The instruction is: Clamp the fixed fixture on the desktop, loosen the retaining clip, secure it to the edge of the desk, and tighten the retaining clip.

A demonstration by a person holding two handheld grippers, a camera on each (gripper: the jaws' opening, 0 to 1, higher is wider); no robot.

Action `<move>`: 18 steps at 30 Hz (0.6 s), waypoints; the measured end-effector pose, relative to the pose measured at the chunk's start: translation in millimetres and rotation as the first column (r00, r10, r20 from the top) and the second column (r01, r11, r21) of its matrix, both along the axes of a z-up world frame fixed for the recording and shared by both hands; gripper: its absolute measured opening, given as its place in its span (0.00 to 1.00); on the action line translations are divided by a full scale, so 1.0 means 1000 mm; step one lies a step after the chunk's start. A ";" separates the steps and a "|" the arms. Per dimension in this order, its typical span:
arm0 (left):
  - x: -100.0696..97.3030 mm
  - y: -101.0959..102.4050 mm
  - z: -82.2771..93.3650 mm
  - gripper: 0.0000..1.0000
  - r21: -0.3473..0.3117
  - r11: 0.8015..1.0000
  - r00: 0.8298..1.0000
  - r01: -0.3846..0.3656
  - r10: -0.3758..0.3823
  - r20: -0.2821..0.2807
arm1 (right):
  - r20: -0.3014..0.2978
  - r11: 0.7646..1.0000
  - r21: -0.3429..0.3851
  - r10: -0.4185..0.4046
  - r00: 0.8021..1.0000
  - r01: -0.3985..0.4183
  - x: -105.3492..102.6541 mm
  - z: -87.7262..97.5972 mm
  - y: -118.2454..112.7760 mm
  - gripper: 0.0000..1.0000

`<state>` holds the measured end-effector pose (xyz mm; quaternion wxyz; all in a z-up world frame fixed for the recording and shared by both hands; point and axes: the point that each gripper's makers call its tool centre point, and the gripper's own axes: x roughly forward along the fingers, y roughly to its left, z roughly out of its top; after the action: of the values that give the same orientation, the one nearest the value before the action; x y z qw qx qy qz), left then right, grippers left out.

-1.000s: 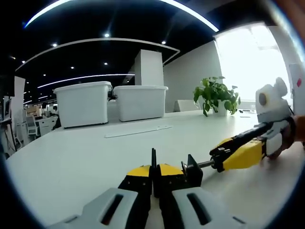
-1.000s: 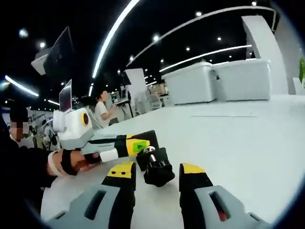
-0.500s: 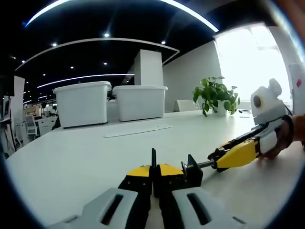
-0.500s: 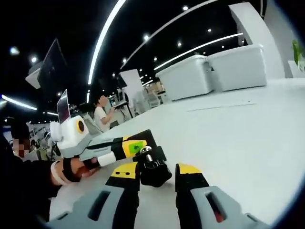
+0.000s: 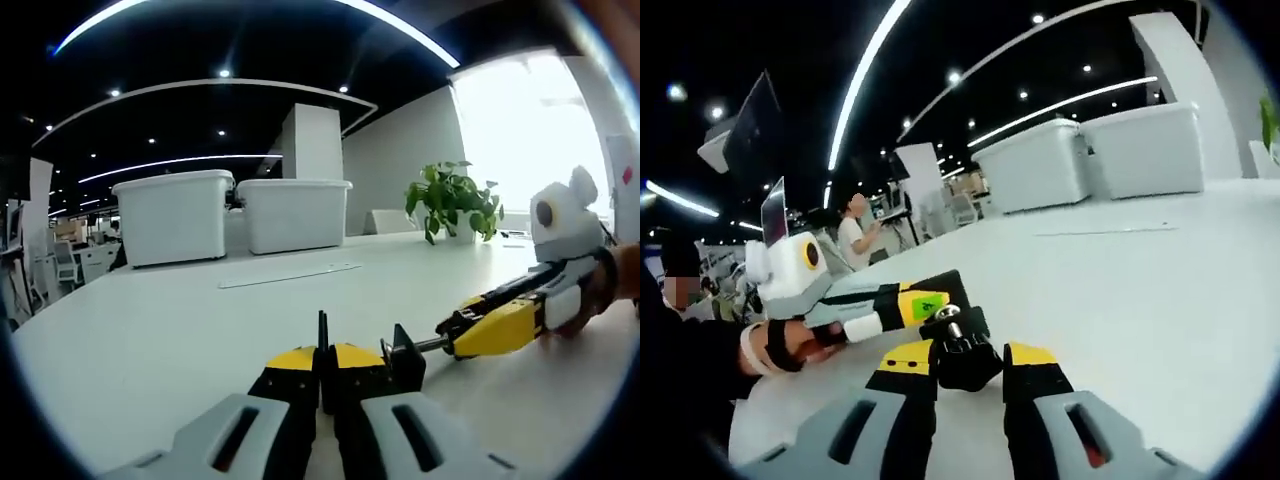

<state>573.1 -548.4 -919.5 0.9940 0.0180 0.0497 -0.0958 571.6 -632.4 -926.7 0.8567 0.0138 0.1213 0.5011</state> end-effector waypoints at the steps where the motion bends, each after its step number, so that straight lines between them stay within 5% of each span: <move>1: 0.000 0.000 0.000 0.04 0.001 1.000 1.000 0.000 0.000 0.000 | 0.043 1.000 -0.020 0.011 0.999 -0.010 -0.001 0.001 0.000 0.25; 6: 0.000 0.000 0.000 0.04 0.001 1.000 1.000 -0.001 0.001 0.000 | 0.198 0.994 -0.105 0.036 0.980 -0.015 0.000 0.003 0.001 0.25; 9: 0.000 0.000 0.000 0.04 0.001 1.000 1.000 -0.002 0.002 0.000 | 0.373 0.978 -0.209 0.090 0.923 -0.011 -0.004 0.004 0.003 0.25; 13: 0.000 0.000 0.000 0.04 0.002 1.000 1.000 -0.002 0.002 0.000 | 0.491 0.956 -0.293 0.148 0.859 0.003 -0.008 0.002 0.004 0.26; 15: 0.000 0.000 0.000 0.04 0.002 1.000 1.000 -0.002 0.002 0.000 | 0.557 0.935 -0.353 0.188 0.809 0.025 -0.008 -0.001 0.004 0.26; 16: 0.000 0.000 0.000 0.04 0.003 1.000 1.000 -0.002 0.002 0.001 | 0.568 0.943 -0.331 0.182 0.802 0.021 -0.010 0.002 0.007 0.26; 18: 0.000 0.000 0.000 0.04 0.002 1.000 1.000 -0.003 0.003 0.000 | 0.539 0.944 -0.330 0.172 0.825 0.019 -0.008 -0.001 0.004 0.26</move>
<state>573.2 -548.3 -919.4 0.9941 0.0189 0.0496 -0.0943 563.7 -628.2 -927.4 0.8238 -0.2782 -0.0552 0.4908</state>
